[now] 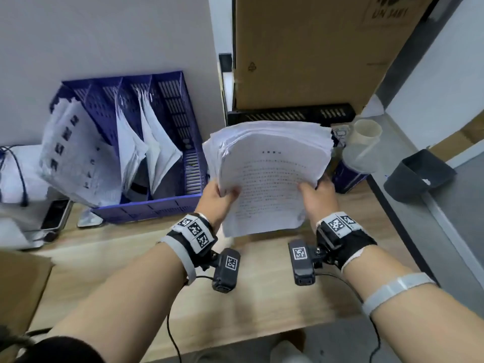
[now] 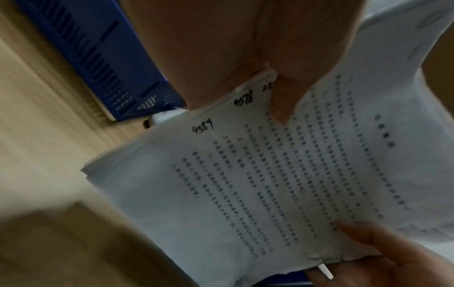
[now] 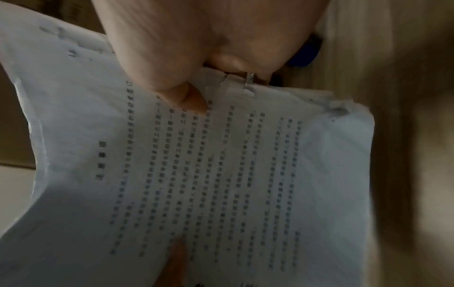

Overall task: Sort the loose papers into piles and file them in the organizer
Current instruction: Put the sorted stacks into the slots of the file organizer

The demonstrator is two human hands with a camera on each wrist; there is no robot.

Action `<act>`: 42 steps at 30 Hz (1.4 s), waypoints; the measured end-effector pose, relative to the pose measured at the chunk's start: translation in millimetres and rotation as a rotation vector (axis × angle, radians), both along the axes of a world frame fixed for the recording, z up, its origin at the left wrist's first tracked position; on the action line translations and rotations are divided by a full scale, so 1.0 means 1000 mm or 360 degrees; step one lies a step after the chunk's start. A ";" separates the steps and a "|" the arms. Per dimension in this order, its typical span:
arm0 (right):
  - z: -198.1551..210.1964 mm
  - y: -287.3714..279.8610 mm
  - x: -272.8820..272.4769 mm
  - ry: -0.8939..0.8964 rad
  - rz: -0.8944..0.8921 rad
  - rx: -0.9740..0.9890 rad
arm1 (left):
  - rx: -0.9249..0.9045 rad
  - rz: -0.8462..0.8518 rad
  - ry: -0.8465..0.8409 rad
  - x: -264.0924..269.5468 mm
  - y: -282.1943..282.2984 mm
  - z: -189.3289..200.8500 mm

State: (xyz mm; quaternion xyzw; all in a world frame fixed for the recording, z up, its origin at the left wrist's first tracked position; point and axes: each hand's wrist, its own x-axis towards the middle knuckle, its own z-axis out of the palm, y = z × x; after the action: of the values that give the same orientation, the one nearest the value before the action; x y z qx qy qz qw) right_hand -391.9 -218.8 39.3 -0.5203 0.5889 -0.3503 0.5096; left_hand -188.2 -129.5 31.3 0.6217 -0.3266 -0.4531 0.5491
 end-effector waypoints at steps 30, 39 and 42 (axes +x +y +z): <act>0.103 0.040 0.146 0.0586 0.0618 0.0096 | -0.0185 -0.0515 -0.0950 0.076 0.007 0.026; 0.128 0.047 0.160 0.0518 0.1011 0.0090 | 0.0463 0.0018 -0.0853 0.150 0.004 0.019; 0.134 0.042 0.174 0.0536 0.1077 0.0094 | 0.0400 0.0058 -0.0735 0.164 0.007 0.025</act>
State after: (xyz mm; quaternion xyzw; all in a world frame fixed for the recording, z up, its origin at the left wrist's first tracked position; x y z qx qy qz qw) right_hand -217.4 -176.4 173.5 -0.7208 0.4691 -0.0543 0.5073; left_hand -24.2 -122.5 55.9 0.7777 -0.3734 -0.3262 0.3865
